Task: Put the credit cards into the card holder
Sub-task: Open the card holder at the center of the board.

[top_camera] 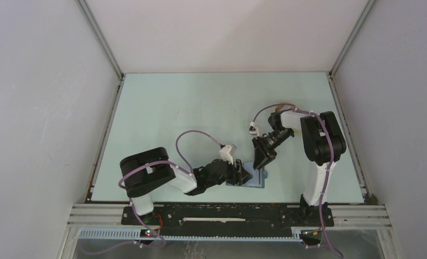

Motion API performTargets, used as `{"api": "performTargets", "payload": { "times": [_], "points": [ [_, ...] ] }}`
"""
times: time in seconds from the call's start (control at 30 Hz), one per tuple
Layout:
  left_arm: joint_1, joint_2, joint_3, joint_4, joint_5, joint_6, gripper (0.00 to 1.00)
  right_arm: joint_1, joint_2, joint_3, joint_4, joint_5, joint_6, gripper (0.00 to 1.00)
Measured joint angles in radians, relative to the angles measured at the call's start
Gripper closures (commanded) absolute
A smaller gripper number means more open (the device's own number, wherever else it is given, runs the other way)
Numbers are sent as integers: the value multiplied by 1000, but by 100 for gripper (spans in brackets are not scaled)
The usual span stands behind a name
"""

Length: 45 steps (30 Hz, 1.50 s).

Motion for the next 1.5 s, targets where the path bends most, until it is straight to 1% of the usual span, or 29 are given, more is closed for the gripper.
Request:
{"api": "performTargets", "payload": {
  "times": [0.17,0.3,0.5,0.63,0.7,0.8,0.93,1.0,1.1,1.2,1.4,1.5],
  "points": [
    [0,0,0,10,5,0,32,0,27,16,0,-54,-1,51],
    [-1,5,1,24,8,-1,29,8,44,30,11,-110,-2,51],
    [-1,11,5,34,7,-6,27,22,60,45,10,-167,-7,52],
    [-1,13,19,15,3,-7,29,28,67,46,8,-193,-9,52],
    [-1,14,29,-2,1,-8,33,29,69,47,6,-209,-10,52],
    [-1,20,42,-24,-10,-15,49,34,73,48,-7,-241,-18,53],
    [0,22,44,-54,-40,-28,65,59,92,80,-63,-290,-64,53],
    [0,22,44,-68,-54,-37,68,71,94,91,-80,-303,-86,53],
    [0,22,43,-77,-68,-48,68,74,91,100,-85,-303,-106,51],
    [2,20,35,-71,-74,-63,64,58,48,97,-69,-273,-96,51],
    [21,3,-30,16,-52,-102,51,-1,-195,35,43,-123,-57,51],
    [35,-3,-69,75,-36,-121,49,4,-315,-7,95,-29,-76,49]
  ]
}}
